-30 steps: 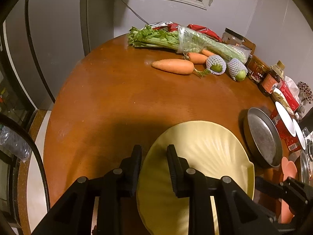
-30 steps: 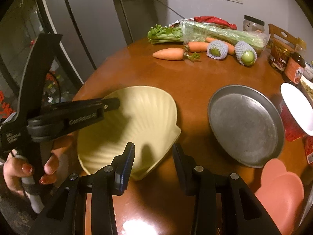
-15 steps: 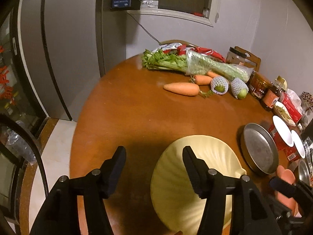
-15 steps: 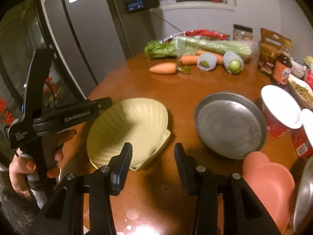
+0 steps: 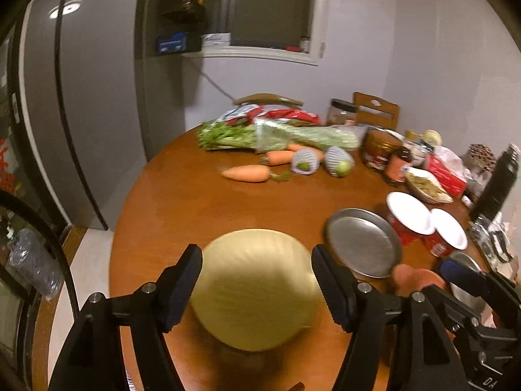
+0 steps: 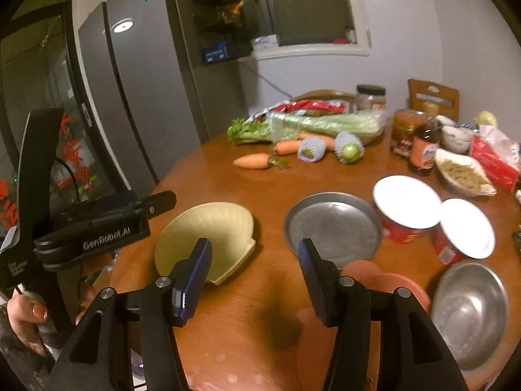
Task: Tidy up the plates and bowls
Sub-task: 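Lower the shell plate onto the table and open the left gripper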
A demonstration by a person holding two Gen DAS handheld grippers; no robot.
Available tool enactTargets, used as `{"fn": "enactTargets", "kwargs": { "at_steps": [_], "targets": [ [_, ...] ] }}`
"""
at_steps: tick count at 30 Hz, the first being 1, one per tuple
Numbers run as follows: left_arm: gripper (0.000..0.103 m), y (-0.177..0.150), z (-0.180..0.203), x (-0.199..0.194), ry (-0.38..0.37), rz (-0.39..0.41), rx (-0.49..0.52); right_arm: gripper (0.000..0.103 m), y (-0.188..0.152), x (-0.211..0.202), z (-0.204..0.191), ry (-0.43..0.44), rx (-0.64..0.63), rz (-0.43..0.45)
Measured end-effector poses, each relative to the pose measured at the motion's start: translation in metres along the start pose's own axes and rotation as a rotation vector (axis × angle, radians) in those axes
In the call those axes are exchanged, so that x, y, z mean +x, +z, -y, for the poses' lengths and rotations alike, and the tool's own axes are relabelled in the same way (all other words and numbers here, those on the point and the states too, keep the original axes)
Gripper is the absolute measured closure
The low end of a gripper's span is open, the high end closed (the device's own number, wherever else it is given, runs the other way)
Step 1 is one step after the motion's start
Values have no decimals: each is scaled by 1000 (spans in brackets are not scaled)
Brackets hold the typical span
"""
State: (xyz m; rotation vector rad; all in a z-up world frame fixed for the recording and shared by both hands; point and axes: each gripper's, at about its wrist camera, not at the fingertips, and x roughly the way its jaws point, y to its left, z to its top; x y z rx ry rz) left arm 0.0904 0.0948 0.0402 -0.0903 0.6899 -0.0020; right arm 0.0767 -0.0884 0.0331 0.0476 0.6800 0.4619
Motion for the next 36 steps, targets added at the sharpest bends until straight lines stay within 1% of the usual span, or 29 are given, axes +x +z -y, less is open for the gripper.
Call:
{"fn": "enactTargets", "kwargs": {
  "at_steps": [6, 12, 18, 22, 29, 32, 36],
  "targets": [
    [32, -4, 36, -15, -54, 14, 48, 42, -5, -37, 20, -64, 20, 50],
    [32, -9, 66, -25, -83, 14, 79, 41, -12, -70, 41, -123, 48, 90],
    [32, -16, 87, -29, -101, 6, 110, 41, -26, -92, 60, -151, 91, 94],
    [32, -22, 99, -24, -113, -9, 126, 41, -37, -103, 70, -166, 106, 93],
    [32, -36, 116, -11, -124, -58, 155, 41, -61, -106, 79, -171, 134, 44],
    [32, -43, 121, -5, -120, -75, 166, 41, -73, -99, 83, -174, 147, 4],
    [32, -52, 125, 8, -117, -111, 171, 41, -87, -89, 85, -155, 161, -46]
  ]
}}
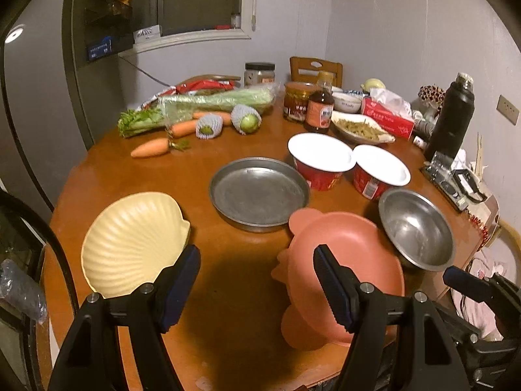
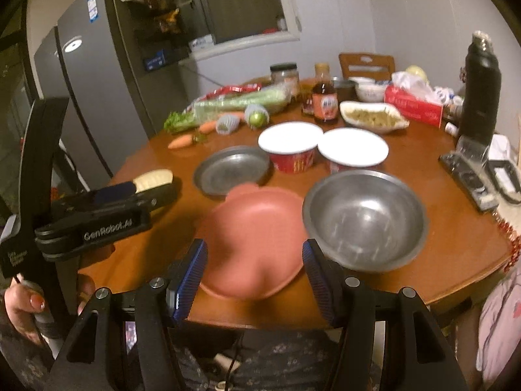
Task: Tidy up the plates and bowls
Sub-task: 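Lower the shell plate onto the table and open the left gripper, then grasp the pink bear-eared plate rim with the left gripper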
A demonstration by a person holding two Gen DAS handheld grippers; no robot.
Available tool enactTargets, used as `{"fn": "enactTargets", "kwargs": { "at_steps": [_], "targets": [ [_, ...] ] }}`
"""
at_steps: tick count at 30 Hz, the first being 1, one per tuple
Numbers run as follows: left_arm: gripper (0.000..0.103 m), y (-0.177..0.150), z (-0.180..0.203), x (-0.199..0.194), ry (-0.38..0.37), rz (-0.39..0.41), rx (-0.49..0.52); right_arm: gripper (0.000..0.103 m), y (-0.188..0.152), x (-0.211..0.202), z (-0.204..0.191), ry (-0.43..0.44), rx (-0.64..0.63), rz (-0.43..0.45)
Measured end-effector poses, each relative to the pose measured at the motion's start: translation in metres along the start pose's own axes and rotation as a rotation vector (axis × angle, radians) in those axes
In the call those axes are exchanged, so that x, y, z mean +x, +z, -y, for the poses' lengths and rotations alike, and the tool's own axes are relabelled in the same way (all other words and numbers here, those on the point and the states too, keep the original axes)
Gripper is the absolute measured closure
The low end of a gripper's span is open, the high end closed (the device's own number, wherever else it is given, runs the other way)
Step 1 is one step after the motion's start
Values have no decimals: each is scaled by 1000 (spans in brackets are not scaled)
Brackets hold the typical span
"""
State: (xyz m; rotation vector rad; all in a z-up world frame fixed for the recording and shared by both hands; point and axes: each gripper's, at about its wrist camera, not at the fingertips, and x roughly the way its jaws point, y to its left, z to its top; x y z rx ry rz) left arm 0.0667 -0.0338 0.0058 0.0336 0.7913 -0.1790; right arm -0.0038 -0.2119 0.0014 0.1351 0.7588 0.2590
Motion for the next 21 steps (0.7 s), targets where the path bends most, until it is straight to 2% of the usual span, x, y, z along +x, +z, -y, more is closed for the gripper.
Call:
{"fn": "enactTargets", "kwargs": {
  "at_steps": [13, 21],
  "targets": [
    [32, -14, -6, 36, -40, -90, -50, 41, -21, 38, 13, -22, 68, -97],
    [32, -18, 0, 52, -61, -119, -40, 41, -22, 51, 19, -38, 70, -82]
  ]
}}
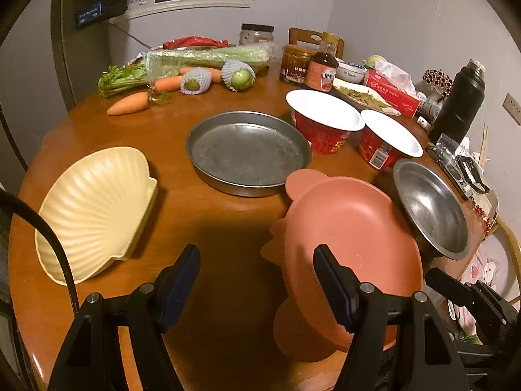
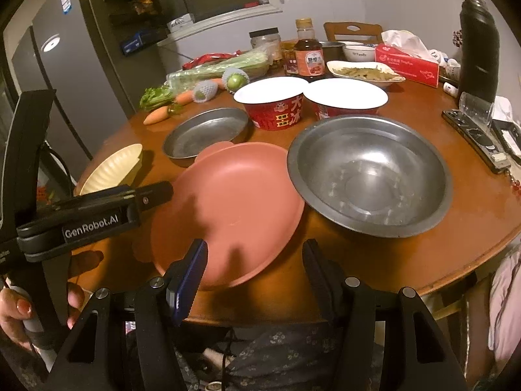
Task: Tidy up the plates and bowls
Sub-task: 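Grasp the pink bear-eared plate rim with the left gripper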
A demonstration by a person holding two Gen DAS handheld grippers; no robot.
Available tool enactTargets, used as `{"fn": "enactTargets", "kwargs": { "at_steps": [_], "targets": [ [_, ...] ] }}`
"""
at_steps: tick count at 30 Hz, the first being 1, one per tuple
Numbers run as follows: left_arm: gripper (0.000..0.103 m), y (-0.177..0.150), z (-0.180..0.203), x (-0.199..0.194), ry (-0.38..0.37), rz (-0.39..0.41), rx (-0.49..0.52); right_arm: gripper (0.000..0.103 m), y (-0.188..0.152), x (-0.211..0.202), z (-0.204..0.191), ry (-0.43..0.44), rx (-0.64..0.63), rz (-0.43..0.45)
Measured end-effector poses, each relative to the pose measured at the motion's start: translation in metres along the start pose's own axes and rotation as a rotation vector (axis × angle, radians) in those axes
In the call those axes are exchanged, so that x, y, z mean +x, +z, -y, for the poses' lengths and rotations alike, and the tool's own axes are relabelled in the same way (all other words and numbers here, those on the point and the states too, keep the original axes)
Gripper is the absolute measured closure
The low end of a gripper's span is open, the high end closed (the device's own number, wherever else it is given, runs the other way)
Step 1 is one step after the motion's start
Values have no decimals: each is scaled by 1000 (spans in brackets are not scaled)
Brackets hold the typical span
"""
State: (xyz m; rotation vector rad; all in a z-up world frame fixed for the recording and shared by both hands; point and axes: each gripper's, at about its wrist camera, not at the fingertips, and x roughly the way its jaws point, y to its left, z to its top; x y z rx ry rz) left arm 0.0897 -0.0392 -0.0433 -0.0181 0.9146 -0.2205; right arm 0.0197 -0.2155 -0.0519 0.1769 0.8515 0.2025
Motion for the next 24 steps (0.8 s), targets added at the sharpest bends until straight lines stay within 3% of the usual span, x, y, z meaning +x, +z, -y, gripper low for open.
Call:
{"fn": "enactTargets", "kwargs": {
  "at_steps": [11, 15, 19, 24],
  "targets": [
    [33, -2, 8, 20, -18, -25, 9, 43, 4, 17, 3, -16, -24, 13],
    [39, -3, 11, 23, -25, -29, 20, 44, 3, 21, 1, -11, -41, 13],
    [59, -2, 14, 23, -43, -27, 33, 46, 2, 21, -5, -9, -65, 19],
    [63, -4, 13, 20, -59, -29, 30, 48, 2, 20, -12, -3, -88, 21]
  ]
}}
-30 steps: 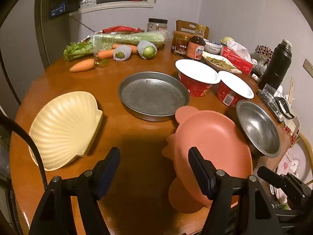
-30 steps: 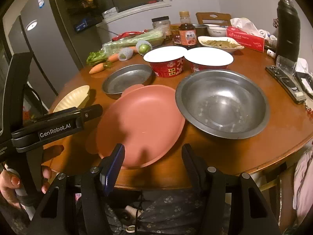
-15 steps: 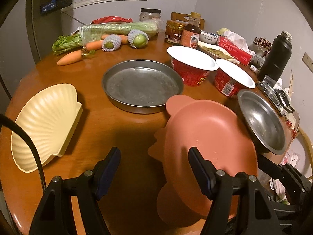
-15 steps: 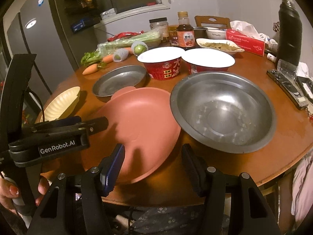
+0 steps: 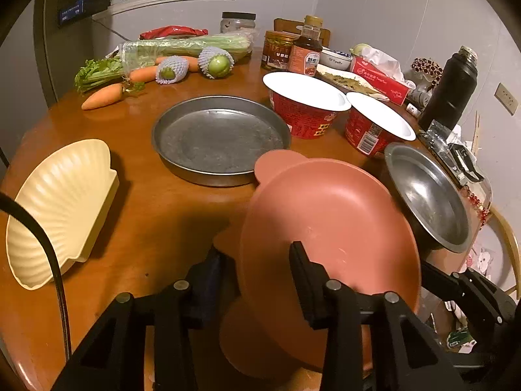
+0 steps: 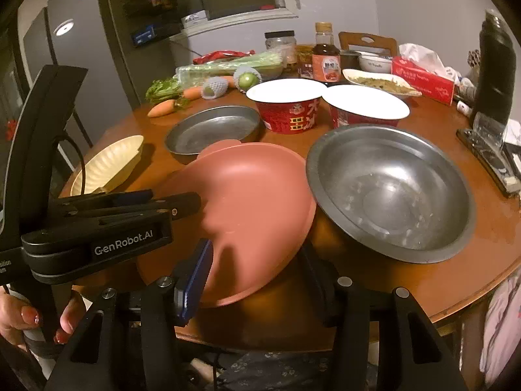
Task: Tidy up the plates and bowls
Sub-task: 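Grasp the pink bear-eared plate rim with the left gripper, then lift the pink plate with the left gripper and carry it over the shell plate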
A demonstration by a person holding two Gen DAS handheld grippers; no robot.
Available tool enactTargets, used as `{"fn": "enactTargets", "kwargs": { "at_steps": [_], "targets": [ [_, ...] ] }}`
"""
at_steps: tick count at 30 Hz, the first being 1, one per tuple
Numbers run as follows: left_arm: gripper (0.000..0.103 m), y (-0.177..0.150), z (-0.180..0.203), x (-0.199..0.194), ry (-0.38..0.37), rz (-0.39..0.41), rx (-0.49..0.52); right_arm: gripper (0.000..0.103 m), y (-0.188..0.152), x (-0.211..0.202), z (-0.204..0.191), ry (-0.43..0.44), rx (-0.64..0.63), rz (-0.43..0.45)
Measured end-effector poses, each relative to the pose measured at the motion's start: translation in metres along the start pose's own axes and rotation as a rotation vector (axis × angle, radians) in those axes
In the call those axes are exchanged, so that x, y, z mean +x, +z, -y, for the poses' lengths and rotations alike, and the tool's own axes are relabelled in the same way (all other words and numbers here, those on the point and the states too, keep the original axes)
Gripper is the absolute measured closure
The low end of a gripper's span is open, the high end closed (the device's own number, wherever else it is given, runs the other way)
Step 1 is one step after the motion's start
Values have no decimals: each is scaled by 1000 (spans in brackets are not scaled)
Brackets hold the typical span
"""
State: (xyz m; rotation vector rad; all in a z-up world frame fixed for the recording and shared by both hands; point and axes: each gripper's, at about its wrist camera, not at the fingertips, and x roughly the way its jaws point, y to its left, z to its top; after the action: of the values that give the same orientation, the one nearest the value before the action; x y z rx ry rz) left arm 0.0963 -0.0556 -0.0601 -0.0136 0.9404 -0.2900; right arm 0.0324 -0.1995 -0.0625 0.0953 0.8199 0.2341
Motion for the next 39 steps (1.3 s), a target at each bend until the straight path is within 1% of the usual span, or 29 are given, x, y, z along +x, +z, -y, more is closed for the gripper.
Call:
{"fn": "enactTargets", "kwargs": {
  "at_steps": [3, 6, 9, 13, 19, 21, 26, 30, 34, 39],
  "targets": [
    [63, -2, 2, -6, 21, 12, 16, 48, 0, -2, -5, 12, -7, 3],
    [63, -3, -2, -12, 18, 18, 0, 48, 1, -5, -10, 6, -24, 14],
    [63, -4, -8, -19, 22, 28, -11, 48, 3, -7, -16, 21, -32, 19],
    [63, -6, -18, -37, 40, 60, -21, 48, 7, -11, -26, 31, -52, 24],
    [63, -1, -45, -62, 92, 90, -57, 48, 20, -15, -56, 81, -103, 38],
    [63, 3, -59, -73, 121, 106, -73, 48, 25, -15, -69, 98, -122, 45],
    [63, 11, -89, -98, 183, 153, -102, 48, 45, -15, -104, 150, -178, 71],
    [63, 19, -108, -111, 234, 160, -103, 48, 62, -15, -128, 189, -207, 91],
    [63, 26, -124, -121, 263, 170, -103, 48, 78, -11, -150, 214, -237, 105],
    [63, 33, -147, -125, 268, 166, -124, 48, 92, -3, -170, 226, -262, 112]
  ]
}}
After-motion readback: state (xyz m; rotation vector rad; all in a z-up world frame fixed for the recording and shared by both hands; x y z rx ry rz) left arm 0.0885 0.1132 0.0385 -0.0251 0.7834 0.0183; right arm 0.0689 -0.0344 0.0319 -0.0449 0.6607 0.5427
